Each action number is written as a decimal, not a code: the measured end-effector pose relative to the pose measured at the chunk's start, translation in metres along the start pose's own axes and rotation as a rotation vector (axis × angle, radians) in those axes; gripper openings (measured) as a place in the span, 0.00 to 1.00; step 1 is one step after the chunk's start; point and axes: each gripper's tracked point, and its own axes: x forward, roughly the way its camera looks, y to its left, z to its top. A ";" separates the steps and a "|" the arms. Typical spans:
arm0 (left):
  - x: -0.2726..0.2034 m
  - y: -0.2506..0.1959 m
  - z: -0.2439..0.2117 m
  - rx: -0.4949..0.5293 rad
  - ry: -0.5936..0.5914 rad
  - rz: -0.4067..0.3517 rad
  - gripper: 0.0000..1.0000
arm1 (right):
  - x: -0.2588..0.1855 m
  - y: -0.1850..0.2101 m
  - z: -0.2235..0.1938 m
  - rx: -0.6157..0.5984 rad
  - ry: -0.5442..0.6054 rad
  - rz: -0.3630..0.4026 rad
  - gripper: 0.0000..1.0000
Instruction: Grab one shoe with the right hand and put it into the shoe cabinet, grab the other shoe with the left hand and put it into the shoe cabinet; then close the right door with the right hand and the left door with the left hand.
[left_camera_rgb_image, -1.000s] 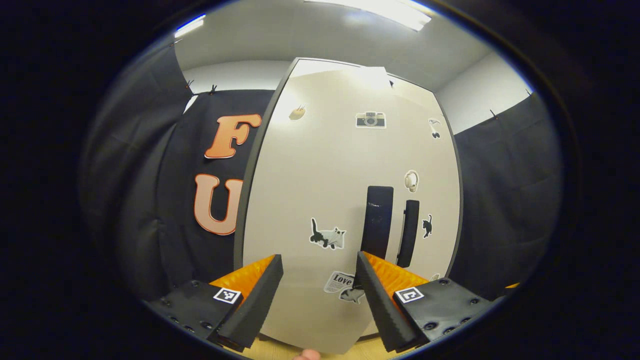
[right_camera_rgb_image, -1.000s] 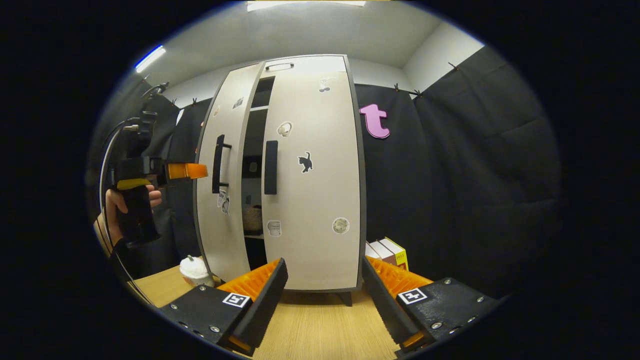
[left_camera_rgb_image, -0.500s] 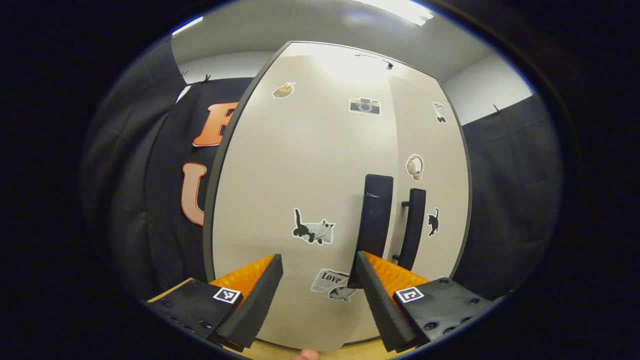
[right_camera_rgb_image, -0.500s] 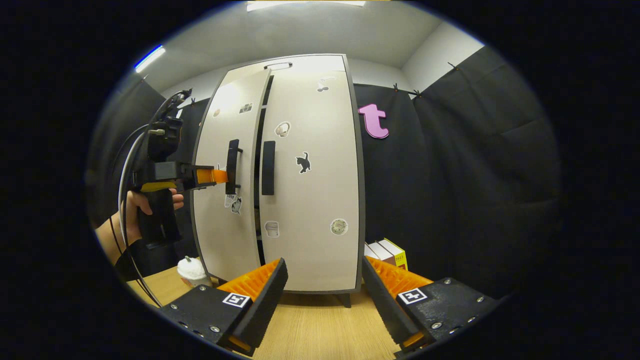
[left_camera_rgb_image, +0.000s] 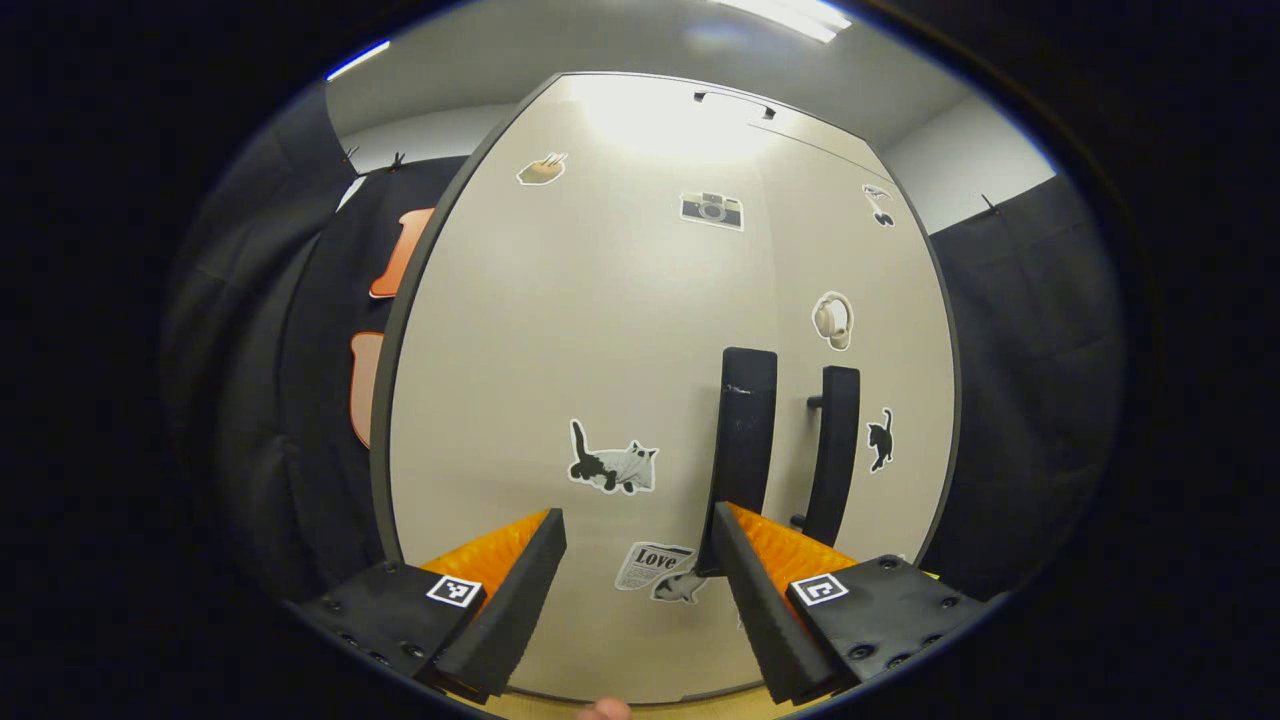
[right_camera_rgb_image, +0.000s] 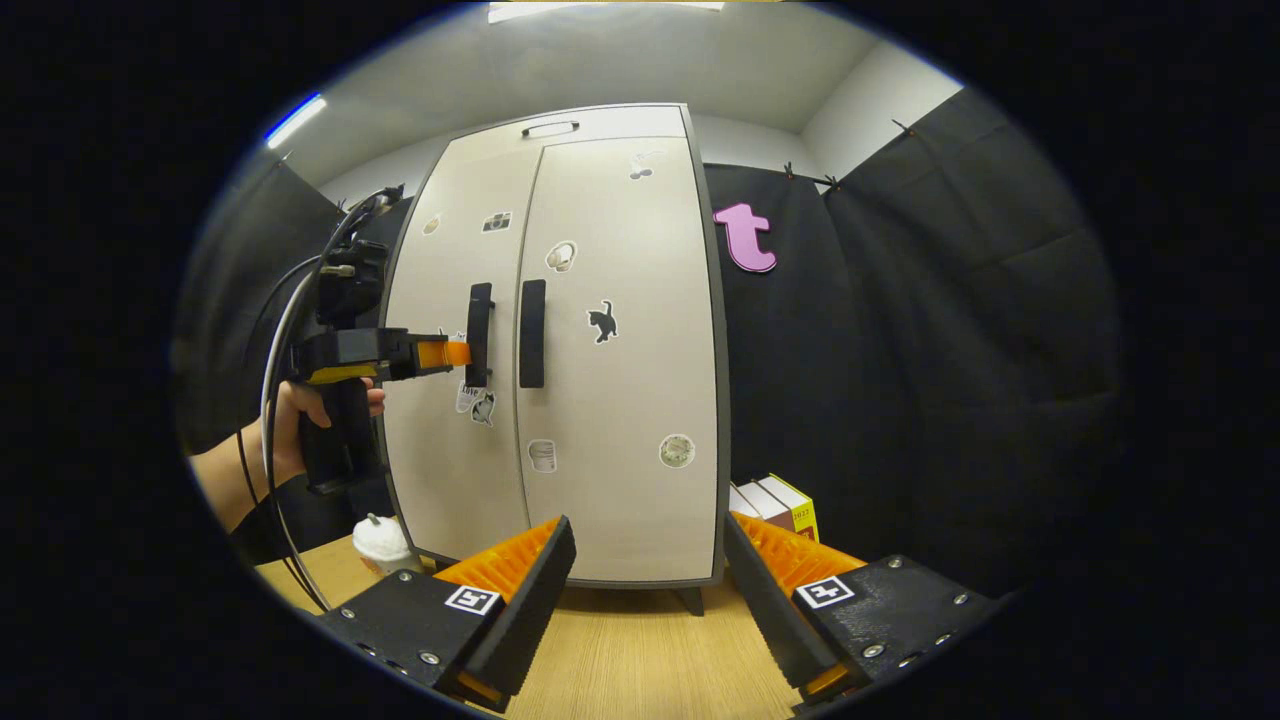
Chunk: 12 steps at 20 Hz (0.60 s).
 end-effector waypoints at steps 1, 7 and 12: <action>0.001 0.000 0.000 0.002 -0.001 0.002 0.96 | 0.000 -0.001 0.000 0.000 0.001 -0.003 0.92; -0.002 -0.003 -0.003 0.017 0.015 -0.024 0.94 | 0.001 -0.001 -0.003 0.021 0.010 0.003 0.92; -0.040 0.002 0.014 0.032 -0.012 -0.016 0.96 | 0.006 0.007 0.000 0.025 0.011 0.036 0.92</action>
